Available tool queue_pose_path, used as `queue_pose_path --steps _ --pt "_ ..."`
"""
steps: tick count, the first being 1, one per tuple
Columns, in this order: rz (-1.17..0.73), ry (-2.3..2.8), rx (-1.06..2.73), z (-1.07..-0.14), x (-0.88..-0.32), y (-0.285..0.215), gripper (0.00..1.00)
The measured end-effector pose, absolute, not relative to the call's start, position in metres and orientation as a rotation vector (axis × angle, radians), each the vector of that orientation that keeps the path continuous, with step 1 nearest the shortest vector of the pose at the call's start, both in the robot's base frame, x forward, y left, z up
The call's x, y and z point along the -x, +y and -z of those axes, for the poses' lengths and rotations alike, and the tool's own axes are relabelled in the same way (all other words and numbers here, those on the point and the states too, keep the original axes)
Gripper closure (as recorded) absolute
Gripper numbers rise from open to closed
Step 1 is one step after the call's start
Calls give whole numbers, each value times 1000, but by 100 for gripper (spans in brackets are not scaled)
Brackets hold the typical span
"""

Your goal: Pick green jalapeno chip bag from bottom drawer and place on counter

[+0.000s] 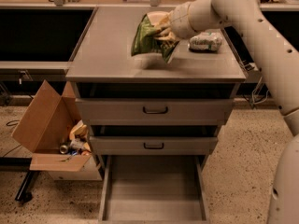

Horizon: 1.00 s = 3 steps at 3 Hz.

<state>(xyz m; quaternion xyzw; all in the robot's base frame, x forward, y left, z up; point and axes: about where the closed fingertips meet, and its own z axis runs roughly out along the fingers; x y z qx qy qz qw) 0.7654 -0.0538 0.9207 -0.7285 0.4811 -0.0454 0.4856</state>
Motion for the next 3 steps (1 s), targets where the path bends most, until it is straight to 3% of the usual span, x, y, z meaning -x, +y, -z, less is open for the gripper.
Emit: queue_pose_path --steps 3 --pt "29 1232 1806 -890 -776 -51 4"
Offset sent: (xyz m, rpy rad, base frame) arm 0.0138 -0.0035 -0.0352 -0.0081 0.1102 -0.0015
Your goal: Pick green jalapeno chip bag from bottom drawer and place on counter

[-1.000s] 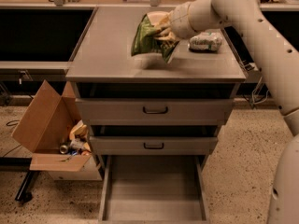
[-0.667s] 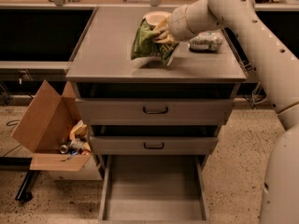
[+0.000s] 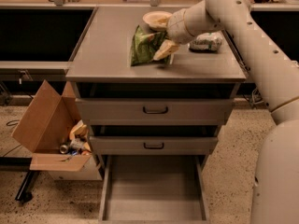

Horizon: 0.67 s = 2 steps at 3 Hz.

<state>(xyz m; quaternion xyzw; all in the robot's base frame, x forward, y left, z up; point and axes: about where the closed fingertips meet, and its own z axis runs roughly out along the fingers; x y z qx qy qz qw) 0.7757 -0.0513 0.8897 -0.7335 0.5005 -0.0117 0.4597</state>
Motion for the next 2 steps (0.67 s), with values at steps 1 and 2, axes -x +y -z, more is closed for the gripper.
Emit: queue_pose_path --steps 1,2 --pt "45 1206 1802 -905 -775 -51 0" --pt "107 1144 1767 -940 -765 -58 0"
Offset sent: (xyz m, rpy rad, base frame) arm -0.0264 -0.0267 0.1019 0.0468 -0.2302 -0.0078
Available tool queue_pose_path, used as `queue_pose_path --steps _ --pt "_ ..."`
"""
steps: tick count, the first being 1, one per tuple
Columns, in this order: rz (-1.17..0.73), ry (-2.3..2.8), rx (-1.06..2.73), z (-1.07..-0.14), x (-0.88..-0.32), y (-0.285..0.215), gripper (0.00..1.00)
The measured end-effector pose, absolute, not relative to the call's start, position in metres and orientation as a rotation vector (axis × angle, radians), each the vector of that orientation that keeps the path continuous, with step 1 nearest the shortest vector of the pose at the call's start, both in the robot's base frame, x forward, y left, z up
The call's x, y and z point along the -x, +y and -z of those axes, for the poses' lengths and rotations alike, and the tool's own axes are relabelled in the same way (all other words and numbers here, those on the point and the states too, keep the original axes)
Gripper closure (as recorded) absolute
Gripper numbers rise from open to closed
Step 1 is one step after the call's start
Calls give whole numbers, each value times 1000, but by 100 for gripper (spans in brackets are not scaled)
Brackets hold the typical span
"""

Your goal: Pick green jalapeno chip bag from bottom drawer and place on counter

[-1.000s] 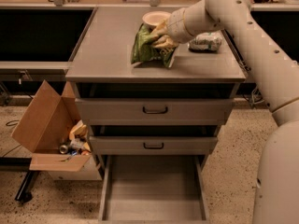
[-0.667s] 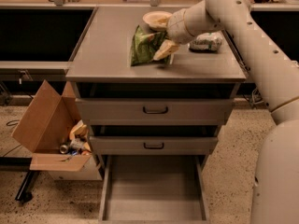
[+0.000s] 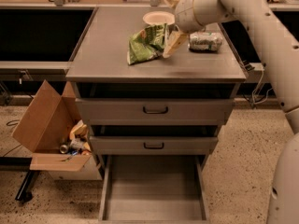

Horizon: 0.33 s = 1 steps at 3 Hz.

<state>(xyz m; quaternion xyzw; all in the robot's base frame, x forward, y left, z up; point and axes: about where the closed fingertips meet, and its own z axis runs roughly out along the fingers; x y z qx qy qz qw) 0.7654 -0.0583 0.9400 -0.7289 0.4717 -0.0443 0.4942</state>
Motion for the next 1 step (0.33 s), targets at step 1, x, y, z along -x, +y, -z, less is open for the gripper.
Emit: queue_pose_path --steps 1 --pt "176 1082 1717 -974 -749 -76 0"
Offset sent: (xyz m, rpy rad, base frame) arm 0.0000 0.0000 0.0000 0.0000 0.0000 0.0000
